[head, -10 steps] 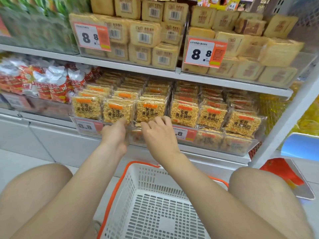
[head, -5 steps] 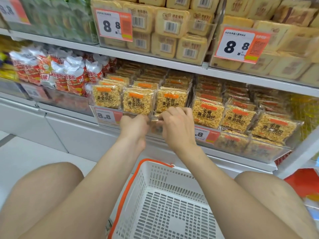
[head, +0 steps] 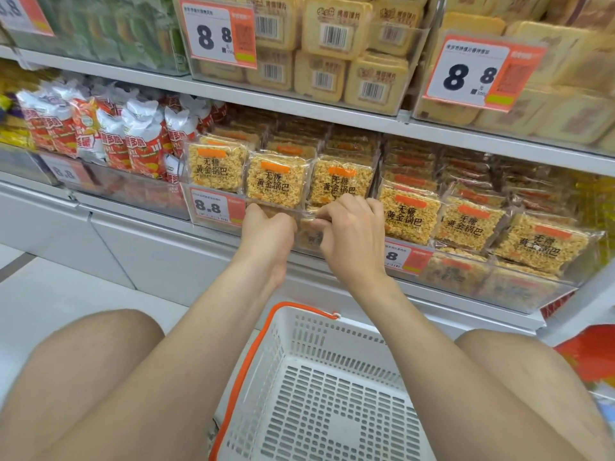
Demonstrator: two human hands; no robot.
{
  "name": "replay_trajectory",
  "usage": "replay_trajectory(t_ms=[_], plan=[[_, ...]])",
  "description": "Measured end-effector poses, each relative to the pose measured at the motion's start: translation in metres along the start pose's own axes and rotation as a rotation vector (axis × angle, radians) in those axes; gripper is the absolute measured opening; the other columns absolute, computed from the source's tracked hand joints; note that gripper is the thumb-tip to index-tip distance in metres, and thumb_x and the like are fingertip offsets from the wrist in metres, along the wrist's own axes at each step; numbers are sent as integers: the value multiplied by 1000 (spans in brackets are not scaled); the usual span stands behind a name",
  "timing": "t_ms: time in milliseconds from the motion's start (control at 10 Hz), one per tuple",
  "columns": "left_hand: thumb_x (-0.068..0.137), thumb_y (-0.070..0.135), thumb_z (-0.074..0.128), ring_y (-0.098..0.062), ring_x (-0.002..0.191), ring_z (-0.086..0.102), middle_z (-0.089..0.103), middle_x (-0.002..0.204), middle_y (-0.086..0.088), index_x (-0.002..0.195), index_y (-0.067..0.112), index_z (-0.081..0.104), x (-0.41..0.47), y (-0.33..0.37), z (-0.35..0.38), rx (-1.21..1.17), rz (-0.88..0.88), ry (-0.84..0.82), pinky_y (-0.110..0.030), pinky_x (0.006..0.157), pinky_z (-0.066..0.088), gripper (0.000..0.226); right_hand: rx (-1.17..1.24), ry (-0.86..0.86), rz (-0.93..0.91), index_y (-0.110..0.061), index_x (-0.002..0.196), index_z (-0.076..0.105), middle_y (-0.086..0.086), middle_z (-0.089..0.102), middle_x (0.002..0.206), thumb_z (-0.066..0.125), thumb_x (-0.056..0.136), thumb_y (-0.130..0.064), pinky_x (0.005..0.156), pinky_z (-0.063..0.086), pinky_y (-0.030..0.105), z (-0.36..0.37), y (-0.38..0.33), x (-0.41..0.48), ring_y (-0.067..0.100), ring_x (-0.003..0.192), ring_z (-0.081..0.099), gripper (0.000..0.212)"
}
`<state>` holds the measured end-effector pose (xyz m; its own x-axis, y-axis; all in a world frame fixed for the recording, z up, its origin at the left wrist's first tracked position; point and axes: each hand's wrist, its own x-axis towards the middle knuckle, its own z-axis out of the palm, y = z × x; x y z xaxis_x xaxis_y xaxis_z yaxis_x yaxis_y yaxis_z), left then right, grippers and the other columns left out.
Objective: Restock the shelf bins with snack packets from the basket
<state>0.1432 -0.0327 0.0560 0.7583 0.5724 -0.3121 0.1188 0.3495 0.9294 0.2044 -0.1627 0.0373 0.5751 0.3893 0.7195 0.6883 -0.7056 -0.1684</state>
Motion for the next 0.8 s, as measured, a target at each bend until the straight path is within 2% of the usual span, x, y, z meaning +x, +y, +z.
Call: replay_trajectory(t_ms=[100,300,400,500,600,700,800], plan=[[58,6,60,-38,129,58,54,146,-17,158,21,31,10,2,-4,-14,-2,-33,-57,107,49,105,-9,2,-4,-18,87,77,-4,63,84,79,89,-20,89,32,33,3,-2,4,21,84,57,3],[58,3,56,-40,117,66,62,130,-20,155,10,31,7,3,-2,-18,-33,-50,-54,105,51,100,-97,-60,23,-20,88,79,-3,66,83,79,89,-24,87,30,34,15,4,6,23,85,59,4],[56,3,57,-33,111,64,59,124,-17,147,1,34,7,4,2,-5,-43,-55,-45,100,52,94,-143,-128,-10,-23,89,78,-3,66,84,78,90,-32,83,28,35,18,2,7,24,85,60,9],[53,4,58,-35,126,59,52,140,-18,159,12,22,8,-2,4,33,-48,-72,-53,110,48,113,-143,-152,-13,-24,92,77,-4,67,87,76,91,-35,86,28,35,16,1,5,24,88,60,11],[56,8,59,-37,141,50,41,158,-13,166,26,4,8,-11,2,46,-55,-82,-58,116,42,124,-137,-240,-9,-24,104,75,-3,69,98,65,98,-34,94,29,36,10,-1,5,23,98,60,15],[66,16,61,-29,141,50,44,160,-8,167,25,11,-6,-10,3,83,-29,-87,-54,116,42,114,-27,-297,-26,-19,128,69,2,70,117,57,100,-17,102,35,39,-3,-2,0,25,111,60,30],[95,23,60,-24,116,65,66,129,-6,148,15,49,-20,-7,9,160,30,-16,-50,105,53,56,276,-211,147,-12,135,66,4,68,128,52,101,-6,105,46,39,-23,-1,2,22,119,60,37]])
